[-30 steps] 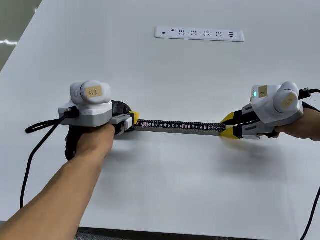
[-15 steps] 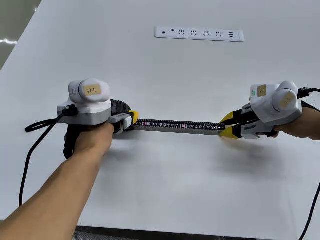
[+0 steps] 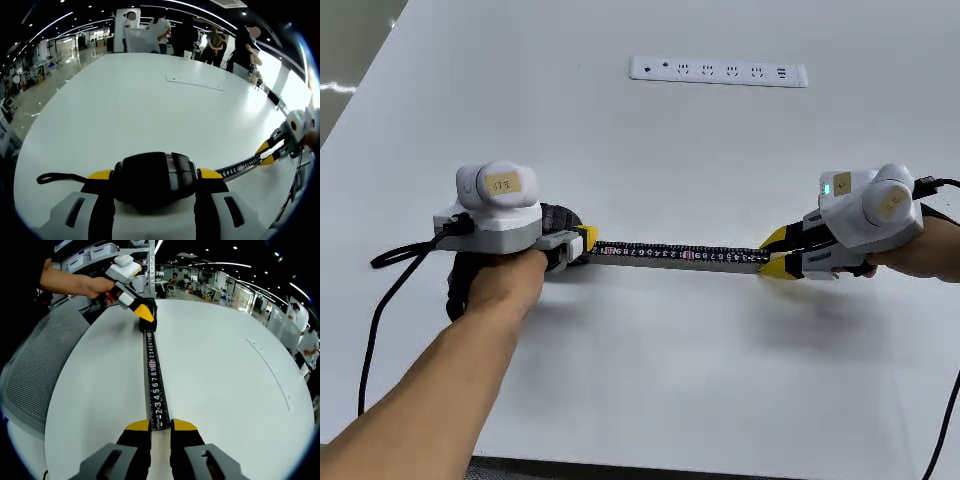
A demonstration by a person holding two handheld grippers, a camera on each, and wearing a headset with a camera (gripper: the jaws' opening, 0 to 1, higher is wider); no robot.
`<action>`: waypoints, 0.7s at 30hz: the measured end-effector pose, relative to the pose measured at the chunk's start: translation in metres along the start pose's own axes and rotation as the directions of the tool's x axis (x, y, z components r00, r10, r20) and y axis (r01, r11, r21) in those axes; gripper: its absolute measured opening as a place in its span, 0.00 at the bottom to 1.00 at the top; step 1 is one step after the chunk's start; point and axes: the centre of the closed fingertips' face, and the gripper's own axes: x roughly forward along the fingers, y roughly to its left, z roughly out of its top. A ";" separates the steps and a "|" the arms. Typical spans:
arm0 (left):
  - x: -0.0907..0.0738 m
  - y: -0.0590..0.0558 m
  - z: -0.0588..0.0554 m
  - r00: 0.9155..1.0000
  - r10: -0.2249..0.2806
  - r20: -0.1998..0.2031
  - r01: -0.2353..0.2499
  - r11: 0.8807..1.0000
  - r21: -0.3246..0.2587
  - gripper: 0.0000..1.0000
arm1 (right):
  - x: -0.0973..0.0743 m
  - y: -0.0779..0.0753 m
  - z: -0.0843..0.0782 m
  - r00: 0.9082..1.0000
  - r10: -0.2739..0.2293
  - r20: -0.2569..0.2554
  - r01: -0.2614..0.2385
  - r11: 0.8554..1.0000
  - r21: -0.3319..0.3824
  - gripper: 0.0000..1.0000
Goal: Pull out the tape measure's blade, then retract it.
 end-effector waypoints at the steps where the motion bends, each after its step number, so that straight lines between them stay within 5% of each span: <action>1: 0.000 0.000 0.000 1.000 0.000 0.000 0.000 1.000 0.000 0.59 | 0.000 0.000 0.000 1.000 0.000 -0.001 0.000 1.000 -0.001 0.11; 21: 0.000 0.000 0.000 1.000 -0.005 -0.002 0.005 1.000 0.002 0.59 | 0.008 0.002 0.007 1.000 0.014 0.007 -0.014 1.000 0.001 0.11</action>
